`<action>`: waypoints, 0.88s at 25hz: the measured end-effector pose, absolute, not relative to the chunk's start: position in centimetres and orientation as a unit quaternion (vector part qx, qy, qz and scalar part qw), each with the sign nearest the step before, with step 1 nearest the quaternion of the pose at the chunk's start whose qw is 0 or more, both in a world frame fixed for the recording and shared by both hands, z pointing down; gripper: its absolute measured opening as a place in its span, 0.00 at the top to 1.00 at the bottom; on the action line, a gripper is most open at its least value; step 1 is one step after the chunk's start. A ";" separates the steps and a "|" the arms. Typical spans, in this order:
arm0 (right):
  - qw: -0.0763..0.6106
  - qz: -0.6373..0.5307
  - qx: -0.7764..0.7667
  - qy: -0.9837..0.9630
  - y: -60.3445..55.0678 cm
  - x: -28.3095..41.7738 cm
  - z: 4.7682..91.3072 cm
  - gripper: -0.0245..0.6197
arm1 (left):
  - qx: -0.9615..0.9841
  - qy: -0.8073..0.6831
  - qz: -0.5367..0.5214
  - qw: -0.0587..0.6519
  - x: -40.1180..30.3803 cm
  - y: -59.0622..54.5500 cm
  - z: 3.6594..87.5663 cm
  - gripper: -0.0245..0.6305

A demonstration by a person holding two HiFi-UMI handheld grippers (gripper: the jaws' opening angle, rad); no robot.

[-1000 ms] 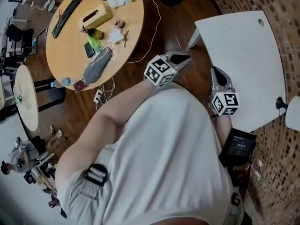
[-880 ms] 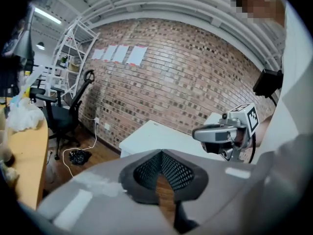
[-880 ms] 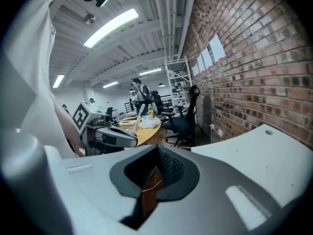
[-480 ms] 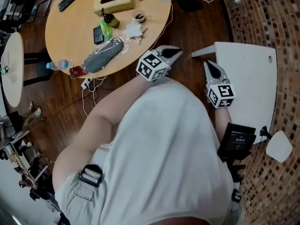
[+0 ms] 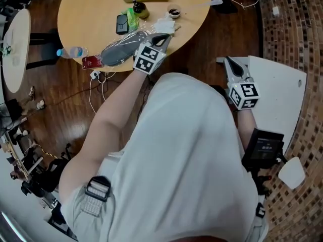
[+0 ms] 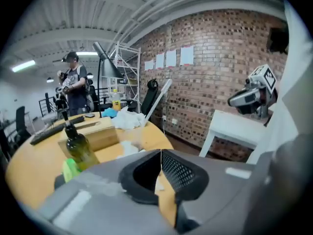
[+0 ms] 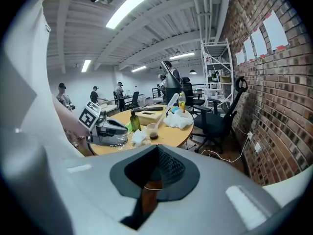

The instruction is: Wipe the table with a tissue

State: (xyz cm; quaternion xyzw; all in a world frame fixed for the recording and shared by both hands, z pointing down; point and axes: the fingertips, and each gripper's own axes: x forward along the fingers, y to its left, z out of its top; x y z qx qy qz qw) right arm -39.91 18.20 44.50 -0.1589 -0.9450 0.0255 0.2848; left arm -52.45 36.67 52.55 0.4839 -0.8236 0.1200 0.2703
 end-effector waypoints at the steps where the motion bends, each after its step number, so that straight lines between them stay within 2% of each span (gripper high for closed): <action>1: 0.287 0.027 -0.159 -0.944 18.3 -40.0 44.5 0.95 | 0.478 -0.822 0.149 0.270 -53.3 37.6 52.9 0.93; 5: 0.291 0.034 -0.151 -0.944 18.0 -39.9 44.7 0.95 | 0.496 -0.795 0.236 0.260 -55.8 37.7 54.3 0.87; 7: 0.292 0.040 -0.141 -0.945 17.5 -39.6 44.9 0.95 | 0.505 -0.778 0.257 0.271 -56.9 37.0 55.1 0.81; 11: 0.299 0.060 -0.108 -0.946 15.5 -38.3 45.6 0.95 | 0.505 -0.747 0.280 0.328 -59.1 36.5 58.0 0.70; 15: 0.303 0.086 -0.059 -0.947 12.7 -36.5 45.8 0.95 | 0.497 -0.703 0.293 0.416 -59.5 37.1 60.9 0.59; 22: 0.306 0.107 -0.023 -0.946 11.0 -35.1 46.0 0.95 | 0.478 -0.691 0.256 0.478 -59.2 37.4 62.0 0.59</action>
